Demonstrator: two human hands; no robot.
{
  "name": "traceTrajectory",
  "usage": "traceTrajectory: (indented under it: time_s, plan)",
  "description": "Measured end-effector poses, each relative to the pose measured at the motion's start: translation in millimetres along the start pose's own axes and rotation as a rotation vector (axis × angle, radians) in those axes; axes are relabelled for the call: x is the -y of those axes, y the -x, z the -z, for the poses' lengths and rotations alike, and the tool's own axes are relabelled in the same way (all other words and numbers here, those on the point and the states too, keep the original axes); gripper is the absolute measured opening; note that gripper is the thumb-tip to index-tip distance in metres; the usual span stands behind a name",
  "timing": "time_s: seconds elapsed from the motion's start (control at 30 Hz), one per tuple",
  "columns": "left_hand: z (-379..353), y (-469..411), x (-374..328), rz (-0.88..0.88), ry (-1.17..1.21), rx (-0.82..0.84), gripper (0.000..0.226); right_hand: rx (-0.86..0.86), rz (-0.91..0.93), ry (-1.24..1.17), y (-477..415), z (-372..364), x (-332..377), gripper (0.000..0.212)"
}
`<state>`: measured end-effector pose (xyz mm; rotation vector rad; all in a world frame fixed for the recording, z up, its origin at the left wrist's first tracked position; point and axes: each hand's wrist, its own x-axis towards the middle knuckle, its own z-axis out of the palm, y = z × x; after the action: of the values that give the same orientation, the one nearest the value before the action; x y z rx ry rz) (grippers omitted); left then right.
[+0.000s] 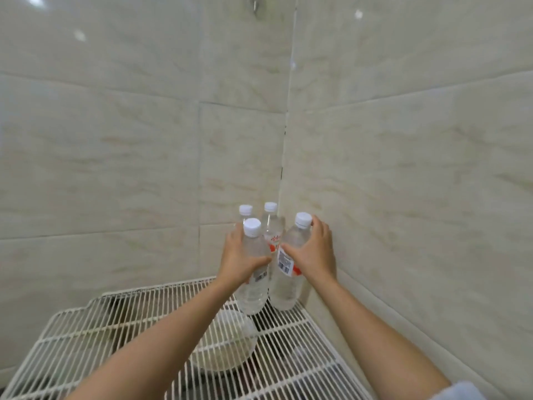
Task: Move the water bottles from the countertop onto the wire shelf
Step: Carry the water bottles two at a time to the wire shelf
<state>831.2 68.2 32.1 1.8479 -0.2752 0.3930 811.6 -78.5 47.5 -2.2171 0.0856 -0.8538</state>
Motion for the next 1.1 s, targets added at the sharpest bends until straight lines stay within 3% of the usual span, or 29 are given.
traceTrajectory:
  time_s: [0.17,0.3,0.53,0.97,1.1]
  plan:
    - [-10,-36,24,0.060,-0.124,-0.022,0.078,0.139,-0.056,-0.063,-34,-31,-20,0.086]
    - [-15,-48,29,0.049,-0.157,0.070,0.083,0.208,-0.064,-0.012,-50,-42,-25,0.076]
    - [-12,-55,30,0.073,-0.199,0.137,0.086,0.214,-0.021,0.027,-56,-42,-21,0.067]
    - [-13,-49,32,0.071,-0.318,0.064,0.080,0.206,-0.100,-0.065,-41,-46,-19,0.075]
    - [-14,-41,26,0.198,-0.286,-0.009,0.077,0.188,-0.113,-0.009,-25,-42,-14,0.090]
